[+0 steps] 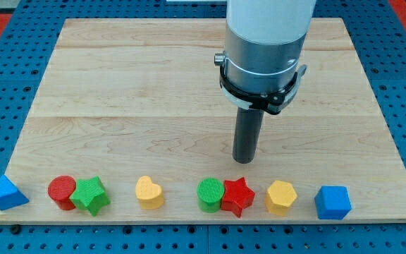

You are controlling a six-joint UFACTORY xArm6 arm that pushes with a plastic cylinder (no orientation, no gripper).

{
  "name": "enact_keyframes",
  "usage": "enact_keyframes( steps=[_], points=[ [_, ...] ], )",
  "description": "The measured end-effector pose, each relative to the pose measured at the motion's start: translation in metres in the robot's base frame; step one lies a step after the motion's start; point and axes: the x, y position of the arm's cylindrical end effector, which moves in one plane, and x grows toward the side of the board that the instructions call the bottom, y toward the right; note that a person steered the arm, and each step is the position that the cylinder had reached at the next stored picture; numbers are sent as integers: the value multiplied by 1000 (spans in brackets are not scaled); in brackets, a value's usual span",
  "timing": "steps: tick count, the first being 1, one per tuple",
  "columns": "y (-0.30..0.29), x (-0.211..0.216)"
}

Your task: Move yellow hexagon towards the top of the board

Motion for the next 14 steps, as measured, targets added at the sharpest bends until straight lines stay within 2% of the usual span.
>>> enact_keyframes(
  steps=[1, 3, 4, 5, 6, 9, 11, 12, 14],
  points=[
    [6, -4],
    [149, -31],
    [212, 2],
    [245, 69],
    [244, 93],
    [171, 93],
    [36, 93],
    [-11, 93],
    [35, 63]
  ],
)
